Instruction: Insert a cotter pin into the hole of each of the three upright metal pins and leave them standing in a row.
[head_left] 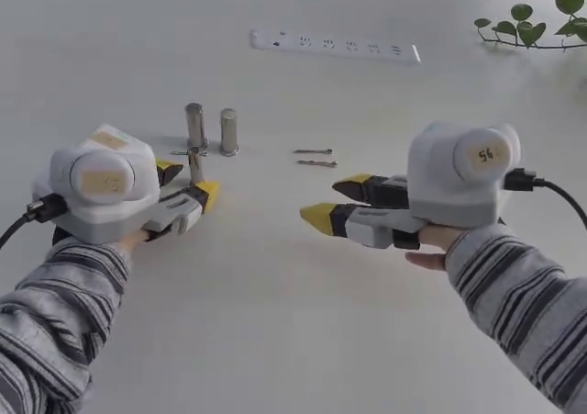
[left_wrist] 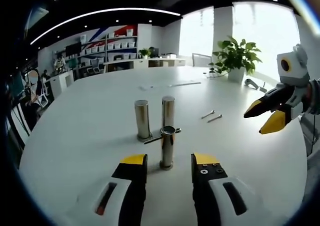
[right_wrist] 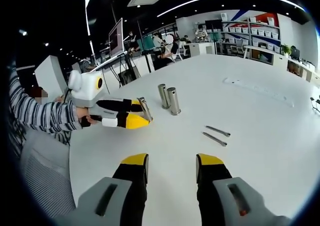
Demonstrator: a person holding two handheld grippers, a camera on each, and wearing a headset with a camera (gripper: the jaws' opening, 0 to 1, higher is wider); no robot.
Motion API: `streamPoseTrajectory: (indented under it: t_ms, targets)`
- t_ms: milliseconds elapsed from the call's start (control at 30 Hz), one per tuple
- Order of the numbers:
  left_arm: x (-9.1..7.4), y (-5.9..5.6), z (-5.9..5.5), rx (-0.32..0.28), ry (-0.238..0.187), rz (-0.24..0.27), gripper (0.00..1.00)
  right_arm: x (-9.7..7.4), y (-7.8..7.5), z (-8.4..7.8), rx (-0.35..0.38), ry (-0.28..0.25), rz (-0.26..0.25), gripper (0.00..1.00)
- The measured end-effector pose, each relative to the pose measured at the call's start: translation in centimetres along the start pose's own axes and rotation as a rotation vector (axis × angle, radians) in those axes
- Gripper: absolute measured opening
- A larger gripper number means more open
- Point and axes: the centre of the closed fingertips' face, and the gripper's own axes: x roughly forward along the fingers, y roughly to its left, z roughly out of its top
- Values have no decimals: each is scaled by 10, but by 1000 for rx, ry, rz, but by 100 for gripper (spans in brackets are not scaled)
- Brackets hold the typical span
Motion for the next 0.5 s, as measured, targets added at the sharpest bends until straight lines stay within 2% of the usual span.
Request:
streamPoseTrajectory:
  t_ms: [67,167,233,367,500]
  targets:
    - [-6,-1,4,-16,-19,-11,40,1,1,10,9,-37,1,34]
    - [-15,-2,9,-39,-42,-17,49,3,0,20,11,-57,2,34]
    - [-21,-3,11,-45,-50,-23,49,6,0,27,3,-71,5,34]
    - [-30,-7,11,5,-37,-33,55,18,-1,39,-33,-73,6,34]
    - [-39,-10,16,-8,-61,-46,63,31,-6,52,-56,-91,7,33]
